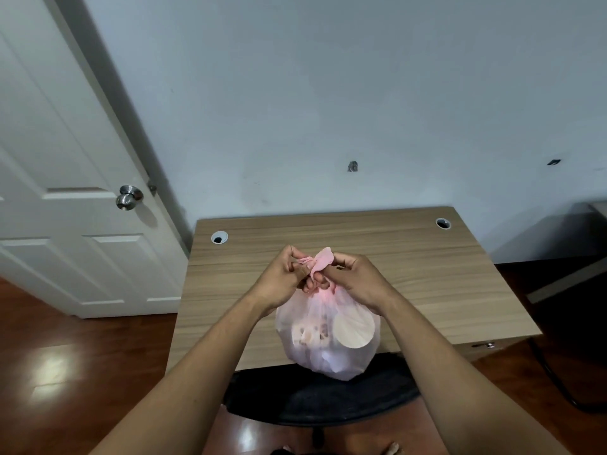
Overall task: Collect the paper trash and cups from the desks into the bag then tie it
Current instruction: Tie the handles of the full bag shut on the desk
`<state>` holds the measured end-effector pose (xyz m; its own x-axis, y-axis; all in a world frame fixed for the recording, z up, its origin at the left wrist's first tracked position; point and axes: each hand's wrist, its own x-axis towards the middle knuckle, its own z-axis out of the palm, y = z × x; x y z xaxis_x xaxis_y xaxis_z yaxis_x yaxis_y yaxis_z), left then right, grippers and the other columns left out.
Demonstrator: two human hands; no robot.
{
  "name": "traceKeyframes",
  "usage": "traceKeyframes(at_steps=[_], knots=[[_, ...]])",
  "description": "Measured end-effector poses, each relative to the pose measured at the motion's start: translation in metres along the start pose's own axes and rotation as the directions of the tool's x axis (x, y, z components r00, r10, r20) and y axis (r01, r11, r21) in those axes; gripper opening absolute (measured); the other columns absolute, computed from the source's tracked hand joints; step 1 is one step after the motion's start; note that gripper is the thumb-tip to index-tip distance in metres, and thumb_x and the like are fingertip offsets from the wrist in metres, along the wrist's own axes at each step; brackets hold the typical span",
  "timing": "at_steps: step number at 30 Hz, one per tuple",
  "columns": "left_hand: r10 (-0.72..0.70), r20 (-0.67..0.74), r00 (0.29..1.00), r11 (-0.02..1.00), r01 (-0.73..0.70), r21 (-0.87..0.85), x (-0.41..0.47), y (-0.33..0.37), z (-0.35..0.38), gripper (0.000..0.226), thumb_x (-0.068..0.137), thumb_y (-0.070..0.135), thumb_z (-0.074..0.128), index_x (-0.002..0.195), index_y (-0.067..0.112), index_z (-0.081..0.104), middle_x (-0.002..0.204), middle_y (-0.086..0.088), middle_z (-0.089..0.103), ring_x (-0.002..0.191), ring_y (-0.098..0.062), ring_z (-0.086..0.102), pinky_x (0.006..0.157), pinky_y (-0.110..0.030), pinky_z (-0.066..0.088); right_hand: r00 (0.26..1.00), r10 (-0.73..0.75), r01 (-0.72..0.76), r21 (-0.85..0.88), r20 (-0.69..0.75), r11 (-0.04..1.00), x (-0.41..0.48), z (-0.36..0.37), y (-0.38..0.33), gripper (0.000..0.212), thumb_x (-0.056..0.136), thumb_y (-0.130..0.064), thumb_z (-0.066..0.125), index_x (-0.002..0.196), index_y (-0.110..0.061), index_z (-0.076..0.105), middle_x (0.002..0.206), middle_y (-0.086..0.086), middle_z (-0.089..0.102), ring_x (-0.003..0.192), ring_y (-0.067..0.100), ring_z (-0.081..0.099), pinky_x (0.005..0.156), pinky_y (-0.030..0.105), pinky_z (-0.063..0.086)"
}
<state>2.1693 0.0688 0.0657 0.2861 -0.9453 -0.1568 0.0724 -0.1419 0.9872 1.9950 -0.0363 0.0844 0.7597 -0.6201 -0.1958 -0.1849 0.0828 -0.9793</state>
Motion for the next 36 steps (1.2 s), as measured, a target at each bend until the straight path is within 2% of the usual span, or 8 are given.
traceKeyframes(at_steps=[2, 7, 10, 13, 20, 27, 33, 36], knots=[[-0.002, -0.007, 1.0, 1.0, 0.002, 0.014, -0.002, 0.003, 0.0, 0.01, 0.113, 0.0, 0.052, 0.107, 0.008, 0.055, 0.082, -0.019, 0.075, 0.063, -0.02, 0.065, 0.06, -0.029, 0.05, 0.999, 0.005, -0.005, -0.008, 0.049, 1.0, -0.003, -0.001, -0.004, 0.017, 0.102, -0.011, 0.075, 0.115, -0.001, 0.078, 0.094, 0.014, 0.077, 0.087, 0.022, 0.067, 0.083, 0.039, 0.052], [0.003, 0.075, 0.997, 0.998, -0.007, 0.058, -0.008, 0.018, 0.001, 0.081, 0.112, -0.008, 0.045, 0.066, 0.047, 0.081, 0.074, -0.015, 0.073, 0.066, -0.023, 0.061, 0.06, -0.022, 0.052, 0.997, -0.079, 0.079, -0.06, -0.003, 0.995, -0.005, -0.001, -0.006, 0.024, 0.098, -0.013, 0.082, 0.122, -0.012, 0.077, 0.111, 0.023, 0.078, 0.094, 0.025, 0.078, 0.088, 0.04, 0.063], [-0.003, 0.066, 0.998, 0.996, -0.002, 0.088, -0.01, 0.015, 0.0, 0.054, 0.112, -0.007, 0.045, 0.083, 0.02, 0.081, 0.076, -0.011, 0.078, 0.066, -0.019, 0.067, 0.063, -0.025, 0.052, 0.994, -0.078, 0.071, -0.085, -0.083, 0.994, -0.003, 0.003, -0.007, 0.017, 0.1, -0.012, 0.08, 0.106, 0.001, 0.071, 0.095, 0.022, 0.077, 0.073, 0.024, 0.076, 0.068, 0.036, 0.062], [0.025, 0.03, 0.999, 0.998, -0.027, 0.063, -0.006, 0.008, -0.003, 0.01, 0.114, -0.004, 0.044, 0.108, 0.003, 0.047, 0.083, -0.017, 0.079, 0.07, -0.023, 0.07, 0.066, -0.028, 0.055, 0.988, -0.081, 0.071, -0.079, -0.133, 0.994, 0.0, 0.008, -0.004, 0.032, 0.105, -0.02, 0.075, 0.1, 0.002, 0.053, 0.089, 0.032, 0.073, 0.067, 0.031, 0.071, 0.063, 0.043, 0.057], [0.242, 0.061, 0.968, 0.896, -0.247, 0.368, -0.008, 0.007, -0.002, 0.018, 0.108, 0.009, 0.065, 0.1, 0.007, 0.05, 0.082, -0.009, 0.076, 0.073, -0.027, 0.068, 0.073, -0.04, 0.057, 0.923, -0.039, -0.089, -0.312, -0.382, 0.946, 0.011, 0.013, 0.003, 0.025, 0.11, -0.027, 0.06, 0.095, -0.009, 0.051, 0.077, 0.013, 0.077, 0.051, 0.021, 0.069, 0.058, 0.036, 0.056], [0.396, 0.112, 0.911, 0.742, -0.389, 0.546, -0.009, 0.012, 0.001, 0.015, 0.107, 0.009, 0.065, 0.097, 0.012, 0.054, 0.082, 0.001, 0.075, 0.076, -0.021, 0.07, 0.067, -0.039, 0.053, 0.958, 0.116, -0.169, -0.191, -0.262, 0.967, 0.011, 0.006, -0.004, 0.025, 0.098, -0.014, 0.079, 0.106, -0.007, 0.057, 0.073, 0.021, 0.073, 0.058, 0.025, 0.064, 0.051, 0.026, 0.051], [0.376, 0.07, 0.924, 0.751, -0.349, 0.561, -0.004, 0.009, -0.003, 0.016, 0.105, 0.002, 0.064, 0.098, 0.011, 0.053, 0.078, 0.002, 0.075, 0.073, -0.014, 0.069, 0.067, -0.032, 0.051, 0.959, 0.211, -0.261, -0.298, -0.19, 0.918, 0.002, 0.005, -0.01, 0.06, 0.108, -0.054, 0.058, 0.078, -0.007, 0.08, 0.073, 0.005, 0.08, 0.064, 0.014, 0.065, 0.067, 0.028, 0.048], [0.342, 0.044, 0.939, 0.781, -0.31, 0.543, -0.003, 0.005, -0.008, 0.014, 0.106, 0.006, 0.065, 0.099, 0.012, 0.054, 0.077, 0.001, 0.075, 0.073, -0.019, 0.071, 0.069, -0.037, 0.055, 0.97, 0.233, -0.241, -0.173, -0.065, 0.955, -0.001, 0.008, -0.015, 0.048, 0.105, -0.037, 0.052, 0.072, -0.015, 0.079, 0.076, 0.003, 0.077, 0.072, 0.016, 0.059, 0.072, 0.033, 0.044]])
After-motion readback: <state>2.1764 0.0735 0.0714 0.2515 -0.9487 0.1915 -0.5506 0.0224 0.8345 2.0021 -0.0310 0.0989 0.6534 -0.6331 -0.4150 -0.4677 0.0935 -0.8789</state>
